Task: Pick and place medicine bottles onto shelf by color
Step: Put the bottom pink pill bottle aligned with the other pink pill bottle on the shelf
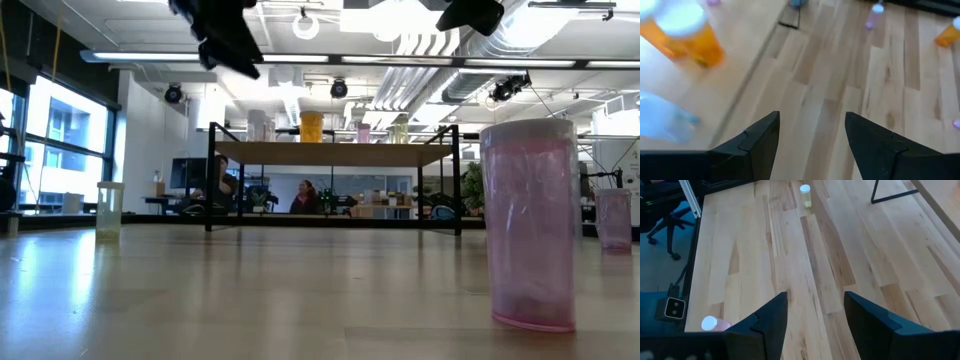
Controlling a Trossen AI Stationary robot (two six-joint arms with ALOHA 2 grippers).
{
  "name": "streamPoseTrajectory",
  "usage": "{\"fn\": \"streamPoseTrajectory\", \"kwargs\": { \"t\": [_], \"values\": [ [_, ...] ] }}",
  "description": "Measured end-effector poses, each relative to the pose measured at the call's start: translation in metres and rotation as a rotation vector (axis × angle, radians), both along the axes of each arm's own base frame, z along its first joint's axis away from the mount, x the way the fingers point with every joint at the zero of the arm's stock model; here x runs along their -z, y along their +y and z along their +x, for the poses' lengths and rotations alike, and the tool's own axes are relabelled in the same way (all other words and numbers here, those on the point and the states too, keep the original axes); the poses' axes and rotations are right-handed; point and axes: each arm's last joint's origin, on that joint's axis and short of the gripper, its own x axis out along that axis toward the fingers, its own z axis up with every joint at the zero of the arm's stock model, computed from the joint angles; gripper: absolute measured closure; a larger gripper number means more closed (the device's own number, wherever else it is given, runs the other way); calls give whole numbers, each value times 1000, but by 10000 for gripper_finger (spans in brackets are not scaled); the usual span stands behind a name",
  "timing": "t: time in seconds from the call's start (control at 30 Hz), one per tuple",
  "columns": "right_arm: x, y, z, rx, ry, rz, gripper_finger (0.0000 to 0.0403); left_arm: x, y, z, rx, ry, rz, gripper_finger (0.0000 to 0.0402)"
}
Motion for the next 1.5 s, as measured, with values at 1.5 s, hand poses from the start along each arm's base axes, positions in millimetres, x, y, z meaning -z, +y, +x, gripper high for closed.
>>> {"fn": "streamPoseTrajectory", "kwargs": {
  "t": [1.5],
  "values": [
    [123,146,84,-595,-18,-69,179,92,-93,5,115,-230,-138,186]
  ]
}}
